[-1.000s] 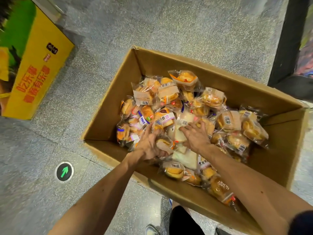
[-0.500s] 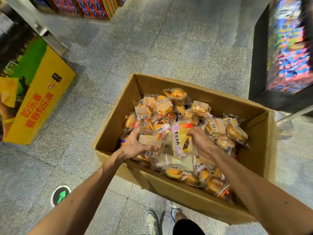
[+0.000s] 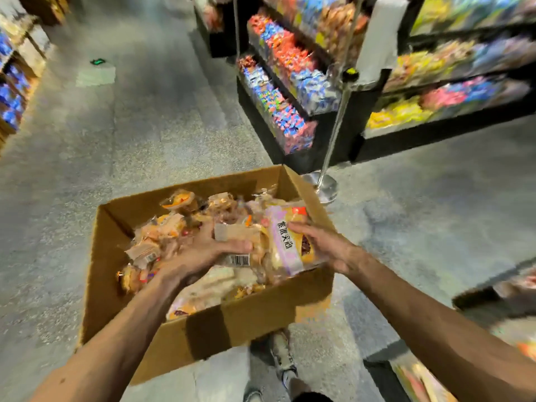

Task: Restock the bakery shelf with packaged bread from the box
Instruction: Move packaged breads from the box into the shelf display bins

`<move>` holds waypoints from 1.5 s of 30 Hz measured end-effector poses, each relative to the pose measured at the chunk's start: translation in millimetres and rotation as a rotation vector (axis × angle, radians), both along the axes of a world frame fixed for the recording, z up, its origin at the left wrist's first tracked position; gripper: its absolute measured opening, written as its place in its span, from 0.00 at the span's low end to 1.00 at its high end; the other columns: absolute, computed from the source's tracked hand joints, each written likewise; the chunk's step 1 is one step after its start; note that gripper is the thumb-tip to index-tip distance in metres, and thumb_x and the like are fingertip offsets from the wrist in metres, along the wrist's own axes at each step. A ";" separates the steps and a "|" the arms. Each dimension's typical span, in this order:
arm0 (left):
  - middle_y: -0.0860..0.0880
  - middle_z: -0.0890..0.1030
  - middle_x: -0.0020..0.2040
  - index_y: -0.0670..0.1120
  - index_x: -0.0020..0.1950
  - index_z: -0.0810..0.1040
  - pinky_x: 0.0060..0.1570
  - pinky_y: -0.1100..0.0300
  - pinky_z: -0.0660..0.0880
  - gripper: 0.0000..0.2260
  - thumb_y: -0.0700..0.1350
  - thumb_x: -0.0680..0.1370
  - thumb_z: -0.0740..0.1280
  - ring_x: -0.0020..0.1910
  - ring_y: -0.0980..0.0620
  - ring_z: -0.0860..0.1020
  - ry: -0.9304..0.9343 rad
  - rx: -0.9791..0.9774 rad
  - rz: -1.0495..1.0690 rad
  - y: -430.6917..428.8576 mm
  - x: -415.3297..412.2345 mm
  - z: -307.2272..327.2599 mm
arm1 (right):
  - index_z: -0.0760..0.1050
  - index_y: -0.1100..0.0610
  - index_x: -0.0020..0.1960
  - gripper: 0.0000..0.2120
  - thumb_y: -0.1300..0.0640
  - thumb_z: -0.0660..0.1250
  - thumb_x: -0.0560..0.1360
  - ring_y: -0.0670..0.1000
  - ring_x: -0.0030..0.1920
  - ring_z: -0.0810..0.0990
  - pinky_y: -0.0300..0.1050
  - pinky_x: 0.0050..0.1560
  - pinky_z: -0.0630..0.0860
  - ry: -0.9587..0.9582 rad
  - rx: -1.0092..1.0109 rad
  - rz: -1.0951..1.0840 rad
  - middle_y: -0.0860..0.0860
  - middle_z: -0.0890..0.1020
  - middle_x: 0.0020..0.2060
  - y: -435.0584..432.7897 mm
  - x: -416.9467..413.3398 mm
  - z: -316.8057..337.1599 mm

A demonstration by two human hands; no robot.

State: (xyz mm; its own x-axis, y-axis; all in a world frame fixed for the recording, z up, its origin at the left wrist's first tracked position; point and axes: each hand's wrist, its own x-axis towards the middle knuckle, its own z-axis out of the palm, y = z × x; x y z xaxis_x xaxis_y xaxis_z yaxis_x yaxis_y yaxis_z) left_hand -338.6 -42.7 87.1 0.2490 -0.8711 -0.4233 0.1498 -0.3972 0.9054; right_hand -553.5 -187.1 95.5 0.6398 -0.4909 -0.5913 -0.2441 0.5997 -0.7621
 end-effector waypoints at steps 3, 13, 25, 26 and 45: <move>0.45 0.86 0.49 0.42 0.63 0.75 0.43 0.53 0.82 0.44 0.52 0.51 0.86 0.47 0.49 0.85 0.044 -0.042 -0.179 -27.7 -54.9 21.9 | 0.82 0.58 0.54 0.10 0.56 0.71 0.74 0.54 0.47 0.86 0.51 0.52 0.82 -0.035 -0.024 -0.162 0.57 0.86 0.51 15.2 -76.8 17.3; 0.55 0.85 0.39 0.54 0.53 0.74 0.36 0.65 0.79 0.29 0.33 0.59 0.78 0.38 0.60 0.83 0.143 -0.201 -0.771 -96.7 -320.5 81.3 | 0.83 0.58 0.41 0.04 0.61 0.74 0.67 0.51 0.35 0.83 0.46 0.40 0.79 0.042 -0.347 -0.794 0.55 0.85 0.38 96.6 -357.3 76.8; 0.46 0.86 0.49 0.49 0.61 0.76 0.40 0.60 0.81 0.37 0.45 0.53 0.82 0.46 0.52 0.84 0.097 -0.258 -1.105 -166.2 -579.7 99.5 | 0.74 0.52 0.55 0.16 0.56 0.76 0.71 0.52 0.48 0.83 0.49 0.49 0.80 0.905 -0.974 -0.964 0.50 0.84 0.47 77.6 -615.6 119.8; 0.46 0.86 0.48 0.49 0.60 0.76 0.41 0.60 0.81 0.36 0.45 0.53 0.81 0.46 0.52 0.84 0.089 -0.267 -1.109 -175.0 -595.4 99.7 | 0.74 0.50 0.57 0.16 0.53 0.75 0.73 0.53 0.49 0.82 0.51 0.51 0.79 1.055 -1.047 -0.873 0.51 0.84 0.48 63.2 -632.2 121.1; 0.49 0.84 0.49 0.45 0.61 0.73 0.45 0.59 0.79 0.31 0.43 0.59 0.78 0.48 0.50 0.83 0.058 -0.236 -1.076 -263.2 -675.2 102.9 | 0.74 0.60 0.58 0.16 0.54 0.73 0.74 0.61 0.58 0.77 0.50 0.54 0.73 1.117 -0.775 -0.126 0.59 0.80 0.56 -198.2 -754.8 -30.8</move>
